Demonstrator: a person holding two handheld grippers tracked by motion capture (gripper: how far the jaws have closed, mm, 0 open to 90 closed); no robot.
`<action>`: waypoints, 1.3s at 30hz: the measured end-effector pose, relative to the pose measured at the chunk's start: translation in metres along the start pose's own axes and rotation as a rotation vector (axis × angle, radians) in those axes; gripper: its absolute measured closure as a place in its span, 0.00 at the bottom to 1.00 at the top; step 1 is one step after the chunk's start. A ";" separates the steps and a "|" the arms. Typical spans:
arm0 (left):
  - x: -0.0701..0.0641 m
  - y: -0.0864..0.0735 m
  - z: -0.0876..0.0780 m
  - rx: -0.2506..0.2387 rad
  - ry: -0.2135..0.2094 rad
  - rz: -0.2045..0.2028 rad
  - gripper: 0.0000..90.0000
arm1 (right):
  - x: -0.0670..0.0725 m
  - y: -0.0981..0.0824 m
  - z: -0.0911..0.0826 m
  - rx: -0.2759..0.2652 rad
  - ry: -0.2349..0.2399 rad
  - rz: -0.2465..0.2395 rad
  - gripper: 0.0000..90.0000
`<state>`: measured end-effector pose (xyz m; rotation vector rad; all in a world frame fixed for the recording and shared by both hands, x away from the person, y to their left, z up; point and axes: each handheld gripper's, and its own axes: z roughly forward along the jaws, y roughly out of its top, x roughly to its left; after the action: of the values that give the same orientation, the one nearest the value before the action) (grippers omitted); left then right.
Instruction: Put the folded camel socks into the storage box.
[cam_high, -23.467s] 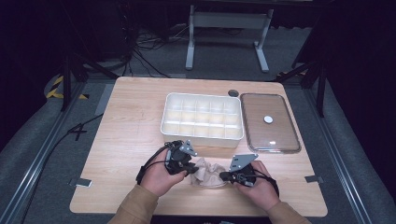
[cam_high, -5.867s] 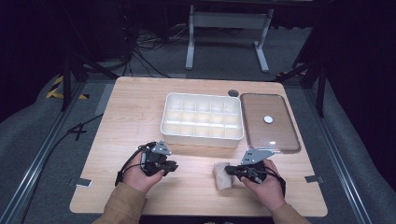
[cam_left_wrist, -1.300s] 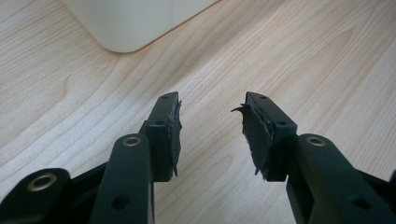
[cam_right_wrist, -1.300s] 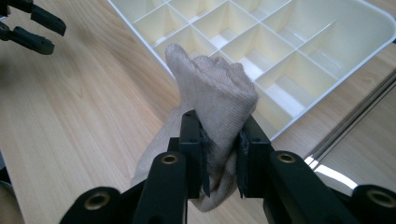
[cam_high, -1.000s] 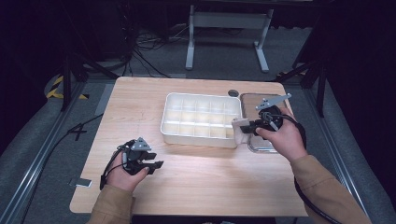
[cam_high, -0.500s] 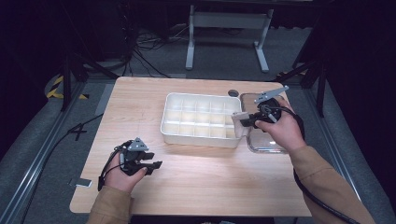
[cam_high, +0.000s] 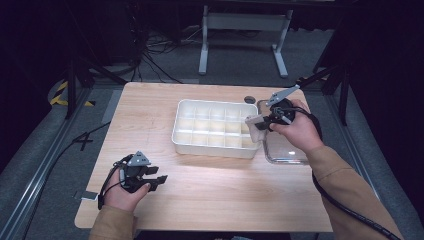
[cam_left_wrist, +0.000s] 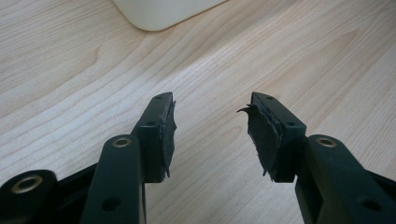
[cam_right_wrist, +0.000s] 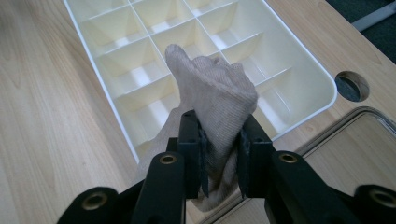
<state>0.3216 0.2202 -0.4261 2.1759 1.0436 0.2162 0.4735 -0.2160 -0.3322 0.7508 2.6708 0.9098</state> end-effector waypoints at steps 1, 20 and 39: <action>0.001 -0.001 0.000 -0.003 0.005 0.005 0.58 | 0.000 0.000 0.001 0.004 -0.005 -0.006 0.83; 0.000 0.006 0.006 0.003 -0.018 0.013 0.59 | 0.002 -0.013 0.032 0.020 -0.025 0.003 0.82; 0.000 0.006 0.009 0.010 -0.020 0.024 0.59 | 0.011 -0.021 0.063 0.120 -0.013 -0.008 0.81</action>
<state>0.3295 0.2126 -0.4286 2.1962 1.0093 0.2002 0.4783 -0.1929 -0.3951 0.7682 2.7348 0.7460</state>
